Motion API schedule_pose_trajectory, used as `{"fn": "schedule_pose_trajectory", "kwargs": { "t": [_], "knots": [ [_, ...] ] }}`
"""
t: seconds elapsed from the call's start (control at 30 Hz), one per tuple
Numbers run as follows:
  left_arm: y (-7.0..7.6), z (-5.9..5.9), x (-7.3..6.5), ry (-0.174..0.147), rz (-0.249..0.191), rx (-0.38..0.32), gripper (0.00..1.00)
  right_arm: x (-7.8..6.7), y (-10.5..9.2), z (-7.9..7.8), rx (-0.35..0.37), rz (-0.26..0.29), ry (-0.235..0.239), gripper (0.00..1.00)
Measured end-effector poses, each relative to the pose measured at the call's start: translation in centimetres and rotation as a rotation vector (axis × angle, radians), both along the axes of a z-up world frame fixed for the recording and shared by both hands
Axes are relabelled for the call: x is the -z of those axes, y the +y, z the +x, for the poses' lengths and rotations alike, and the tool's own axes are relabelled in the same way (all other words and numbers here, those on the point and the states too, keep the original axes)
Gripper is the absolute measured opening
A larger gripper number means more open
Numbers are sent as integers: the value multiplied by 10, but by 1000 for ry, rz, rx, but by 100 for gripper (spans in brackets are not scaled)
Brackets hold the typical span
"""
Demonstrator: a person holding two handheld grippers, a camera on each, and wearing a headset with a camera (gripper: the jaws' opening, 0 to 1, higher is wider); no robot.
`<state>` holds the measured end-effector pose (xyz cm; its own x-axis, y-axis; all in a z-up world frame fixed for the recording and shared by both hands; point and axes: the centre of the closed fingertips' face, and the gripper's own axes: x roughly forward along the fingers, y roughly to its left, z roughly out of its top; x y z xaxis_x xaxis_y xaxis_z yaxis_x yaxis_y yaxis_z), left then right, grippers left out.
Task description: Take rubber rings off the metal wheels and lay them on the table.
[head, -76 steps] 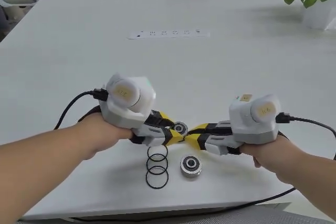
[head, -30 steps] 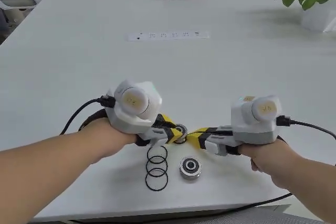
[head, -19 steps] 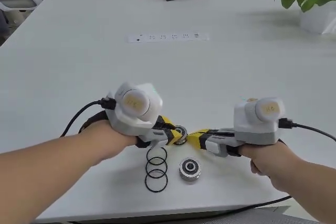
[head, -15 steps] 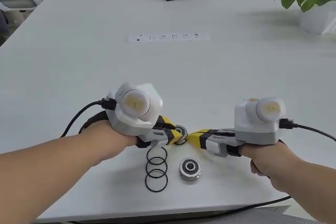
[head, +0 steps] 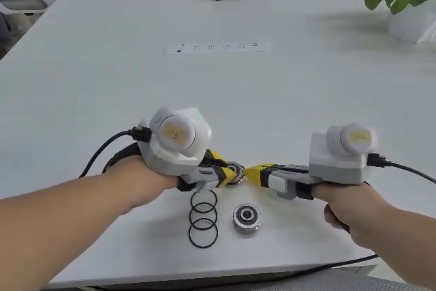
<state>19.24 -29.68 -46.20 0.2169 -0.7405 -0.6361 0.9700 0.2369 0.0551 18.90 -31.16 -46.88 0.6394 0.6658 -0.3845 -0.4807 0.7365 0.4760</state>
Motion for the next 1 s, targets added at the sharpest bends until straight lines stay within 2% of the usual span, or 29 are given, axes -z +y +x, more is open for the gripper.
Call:
{"fn": "schedule_pose_trajectory", "kwargs": {
  "t": [0.33,0.53,1.0],
  "knots": [
    [0,0,0,-4,2,1,7,-3,2,0,4,14,-7,0],
    [0,0,0,-4,2,-5,7,-4,2,0,13,27,7,0],
    [0,0,0,-10,11,0,7,-9,8,-2,-7,25,4,0]
  ]
}}
